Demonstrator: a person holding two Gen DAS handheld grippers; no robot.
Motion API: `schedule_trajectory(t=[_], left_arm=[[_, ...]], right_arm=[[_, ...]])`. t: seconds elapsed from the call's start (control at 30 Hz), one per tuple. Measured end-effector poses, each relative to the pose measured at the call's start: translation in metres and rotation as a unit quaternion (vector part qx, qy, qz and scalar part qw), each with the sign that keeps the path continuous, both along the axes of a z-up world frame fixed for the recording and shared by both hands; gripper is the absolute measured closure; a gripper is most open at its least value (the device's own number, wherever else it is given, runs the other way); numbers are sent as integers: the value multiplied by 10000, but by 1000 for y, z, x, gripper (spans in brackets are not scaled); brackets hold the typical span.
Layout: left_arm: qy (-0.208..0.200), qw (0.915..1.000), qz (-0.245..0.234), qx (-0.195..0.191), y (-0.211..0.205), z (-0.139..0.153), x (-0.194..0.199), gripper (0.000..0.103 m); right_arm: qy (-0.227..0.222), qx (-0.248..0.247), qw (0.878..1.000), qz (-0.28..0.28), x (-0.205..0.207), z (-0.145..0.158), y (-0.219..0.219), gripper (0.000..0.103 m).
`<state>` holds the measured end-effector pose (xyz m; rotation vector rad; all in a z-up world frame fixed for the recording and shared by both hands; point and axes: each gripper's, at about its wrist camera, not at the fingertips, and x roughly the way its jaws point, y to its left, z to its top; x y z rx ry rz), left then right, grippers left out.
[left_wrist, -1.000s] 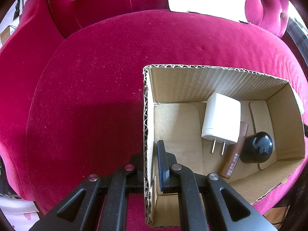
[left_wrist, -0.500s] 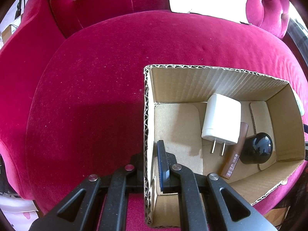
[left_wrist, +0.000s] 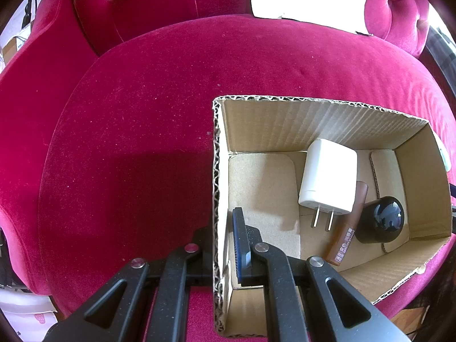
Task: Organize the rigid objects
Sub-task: 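Move the right gripper to the blue key fob and grasp it, then carry the blue key fob with the right gripper over the box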
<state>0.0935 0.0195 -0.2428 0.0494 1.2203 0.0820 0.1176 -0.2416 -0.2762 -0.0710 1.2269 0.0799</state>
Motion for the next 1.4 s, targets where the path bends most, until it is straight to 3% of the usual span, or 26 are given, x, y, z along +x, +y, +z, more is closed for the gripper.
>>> schedule_trajectory(t=[0.03,0.23,0.27,0.8,1.4], left_arm=[[0,10000,5,0,0,0,0,94],[0,10000,16,-12,1,0,-1,94],[6,10000,18,-12,1,0,-1,94],[38,10000,-21,-5,1,0,1,94],[33,10000,-31,-13,1,0,1,94]], right_arm=[[-14,-8,10000,24,0,3,1,14],[-200,-102,9994,255,-8,16,10,62],[-219,-100,9994,267,-10,17,10,75],[-175,-28,9995,246,-9,27,7,75],[-501,207,9977,406,-8,85,15,75]])
